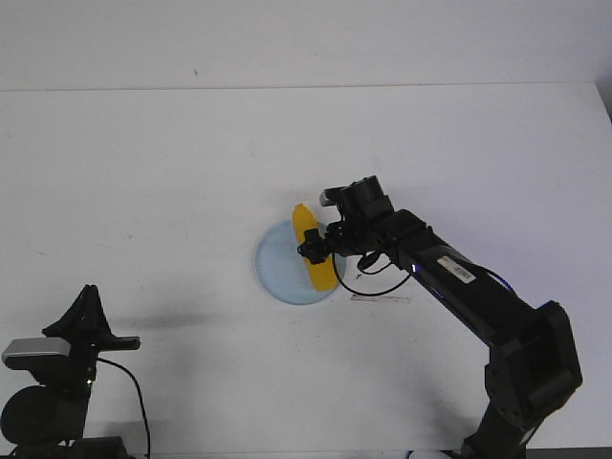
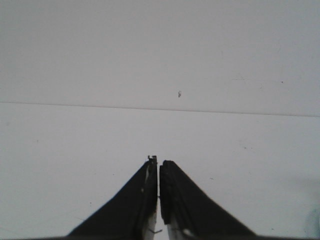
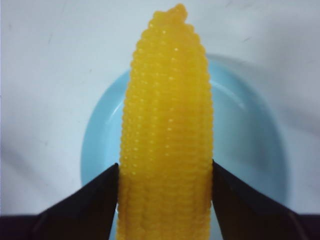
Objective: Place corn on plate with both arms
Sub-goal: 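Carry the corn over the blue plate and lower it down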
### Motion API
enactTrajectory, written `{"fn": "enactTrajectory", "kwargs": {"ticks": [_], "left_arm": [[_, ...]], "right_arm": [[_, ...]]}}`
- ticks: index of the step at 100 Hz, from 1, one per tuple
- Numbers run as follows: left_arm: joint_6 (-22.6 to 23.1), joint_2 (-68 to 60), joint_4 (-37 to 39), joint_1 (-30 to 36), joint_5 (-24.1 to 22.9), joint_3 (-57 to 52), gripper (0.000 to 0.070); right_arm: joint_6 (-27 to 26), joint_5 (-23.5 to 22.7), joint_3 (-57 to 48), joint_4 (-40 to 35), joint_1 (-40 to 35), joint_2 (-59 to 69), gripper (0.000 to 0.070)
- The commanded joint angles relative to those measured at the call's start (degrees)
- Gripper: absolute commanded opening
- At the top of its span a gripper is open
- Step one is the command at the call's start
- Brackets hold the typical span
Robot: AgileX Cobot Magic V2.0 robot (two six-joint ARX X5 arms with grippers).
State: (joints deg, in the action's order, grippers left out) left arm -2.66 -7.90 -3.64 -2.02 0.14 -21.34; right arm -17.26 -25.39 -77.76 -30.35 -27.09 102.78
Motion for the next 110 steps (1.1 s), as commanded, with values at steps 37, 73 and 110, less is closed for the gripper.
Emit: {"fn": "enactTrajectory", "kwargs": {"ticks": [37,73,110], "left_arm": [[0.26,0.11,0.70,-0.04,0.04,-0.44,0.0001],[0.26,0.11,0.70,-0.04,0.04,-0.44,0.0001],[0.26,0.11,0.70,-0.04,0.04,-0.46,0.0001]], "right_arm": [[-2.45,-0.07,-0.85,1.97,-2.64,5.27,0.0387],[-2.62,-0.72,-2.58,4.17,-2.03,5.27,0.0437],[2.38,-0.13,-8.79,2.71,-0.50,2.51,0.0427]]}}
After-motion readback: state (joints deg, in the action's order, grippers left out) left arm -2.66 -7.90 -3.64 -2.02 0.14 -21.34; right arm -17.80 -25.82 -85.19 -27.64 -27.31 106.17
